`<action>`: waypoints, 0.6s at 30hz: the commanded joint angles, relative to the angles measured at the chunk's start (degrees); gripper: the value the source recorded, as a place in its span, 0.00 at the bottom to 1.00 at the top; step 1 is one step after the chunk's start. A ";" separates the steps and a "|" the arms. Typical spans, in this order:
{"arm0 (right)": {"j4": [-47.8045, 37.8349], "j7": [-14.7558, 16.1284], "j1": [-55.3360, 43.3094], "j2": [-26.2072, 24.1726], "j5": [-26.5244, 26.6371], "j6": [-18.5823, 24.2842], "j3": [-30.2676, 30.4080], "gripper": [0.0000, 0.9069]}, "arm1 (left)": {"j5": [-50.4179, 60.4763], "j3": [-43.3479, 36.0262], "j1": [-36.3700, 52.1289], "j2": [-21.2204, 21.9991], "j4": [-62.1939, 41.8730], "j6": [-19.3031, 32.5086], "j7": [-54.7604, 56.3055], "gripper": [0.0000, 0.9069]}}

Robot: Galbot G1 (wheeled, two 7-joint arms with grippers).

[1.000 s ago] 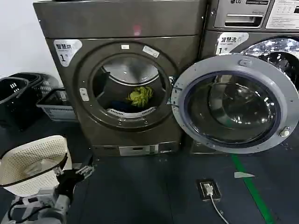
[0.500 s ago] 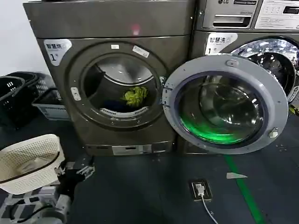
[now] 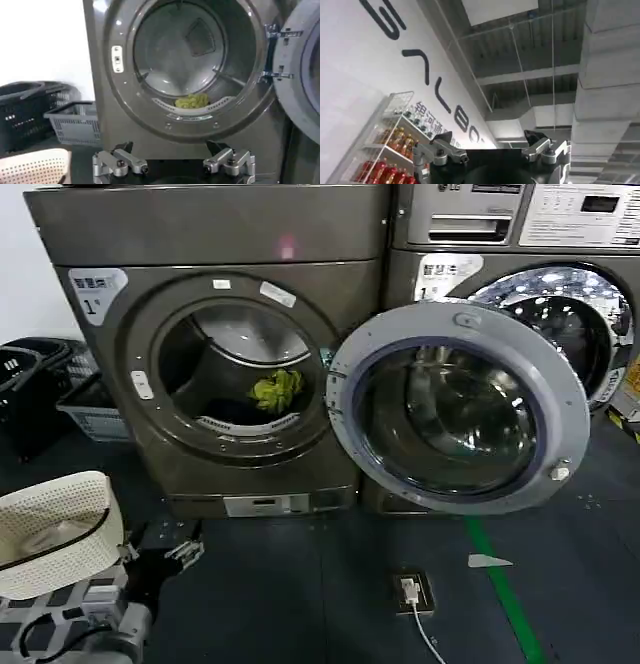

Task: Grasp the clothes from the dryer.

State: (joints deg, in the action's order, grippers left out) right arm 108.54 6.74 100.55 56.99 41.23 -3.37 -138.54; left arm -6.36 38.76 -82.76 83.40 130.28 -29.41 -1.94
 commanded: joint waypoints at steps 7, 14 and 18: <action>0.06 0.17 0.34 0.17 0.66 0.68 -0.21 1.00 | 0.00 -0.26 0.05 0.11 -0.01 0.17 -0.16 1.00; -0.07 0.74 0.65 0.49 1.20 2.15 -0.24 1.00 | -0.12 -0.18 -0.04 0.13 0.29 0.29 -0.21 1.00; -0.15 0.73 0.48 0.65 1.21 2.34 -0.08 1.00 | -0.12 -0.16 0.04 0.09 0.29 0.23 -0.25 1.00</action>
State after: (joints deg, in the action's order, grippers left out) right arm 108.39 7.37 100.96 57.59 42.34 -1.42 -138.49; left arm -6.44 38.61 -82.71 83.50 130.58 -29.12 -2.18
